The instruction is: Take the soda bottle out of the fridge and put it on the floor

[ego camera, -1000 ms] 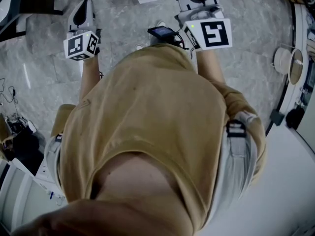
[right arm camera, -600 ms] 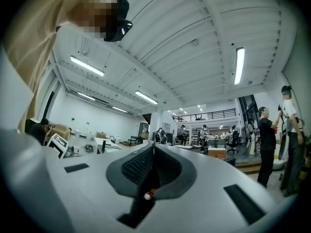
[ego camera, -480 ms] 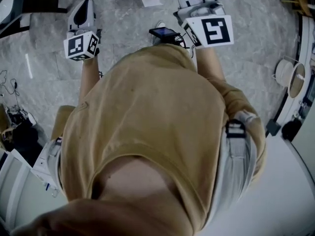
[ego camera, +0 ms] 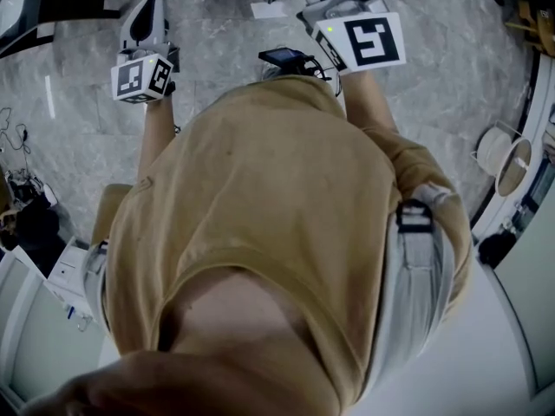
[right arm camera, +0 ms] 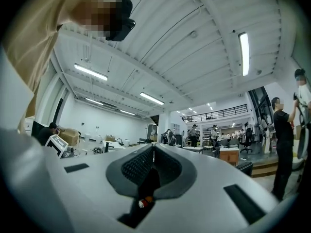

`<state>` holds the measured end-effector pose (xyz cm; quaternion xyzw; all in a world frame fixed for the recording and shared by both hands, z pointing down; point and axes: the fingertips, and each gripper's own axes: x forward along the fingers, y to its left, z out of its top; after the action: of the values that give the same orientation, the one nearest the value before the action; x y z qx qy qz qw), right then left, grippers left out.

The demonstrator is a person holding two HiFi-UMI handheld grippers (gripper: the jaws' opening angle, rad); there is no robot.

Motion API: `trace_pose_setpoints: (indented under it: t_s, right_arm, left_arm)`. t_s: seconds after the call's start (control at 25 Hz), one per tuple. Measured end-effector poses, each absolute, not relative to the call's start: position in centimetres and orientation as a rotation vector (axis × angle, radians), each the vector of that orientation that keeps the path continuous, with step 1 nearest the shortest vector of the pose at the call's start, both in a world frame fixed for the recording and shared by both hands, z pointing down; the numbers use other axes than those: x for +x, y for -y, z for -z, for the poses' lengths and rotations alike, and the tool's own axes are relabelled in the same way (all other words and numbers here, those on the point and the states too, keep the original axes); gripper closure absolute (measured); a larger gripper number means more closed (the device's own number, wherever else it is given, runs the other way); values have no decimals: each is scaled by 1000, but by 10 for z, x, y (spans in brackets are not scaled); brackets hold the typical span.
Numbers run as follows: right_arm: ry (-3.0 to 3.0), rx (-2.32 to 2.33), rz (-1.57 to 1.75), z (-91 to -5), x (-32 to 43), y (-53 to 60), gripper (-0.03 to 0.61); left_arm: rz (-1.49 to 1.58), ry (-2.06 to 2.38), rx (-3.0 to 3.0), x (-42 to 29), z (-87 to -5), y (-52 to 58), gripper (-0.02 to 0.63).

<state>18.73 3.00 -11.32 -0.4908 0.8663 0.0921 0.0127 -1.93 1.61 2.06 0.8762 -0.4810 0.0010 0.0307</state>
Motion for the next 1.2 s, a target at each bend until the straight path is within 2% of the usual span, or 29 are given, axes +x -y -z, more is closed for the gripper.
trace_pose_setpoints:
  t_s: [0.36,0.44,0.52,0.64,0.92,1.2]
  right_arm:
    - [-2710,-1461,-306,110,206,23,576]
    - [-2701,-1455,-293,109,196,29,577]
    - [-2737,-1468,-275,96,185,35,577]
    - [-2776,-1480,-266,78,167,45,577]
    - [-2797,-1521,-261,67,126,56,577]
    - [-2810,-1585,-263,17,101,81,577]
  left_arm:
    - [-128,1530,2699,5,-36,39,606]
    - [-144,1513,2722,1,-38,51,584]
    - [-168,1467,2744,-2,-48,61,535]
    - [-199,1387,2741,-3,-78,74,506]
    - [-270,1262,2713,-20,-134,103,497]
    - [-363,1173,2666,-15,-237,150,480]
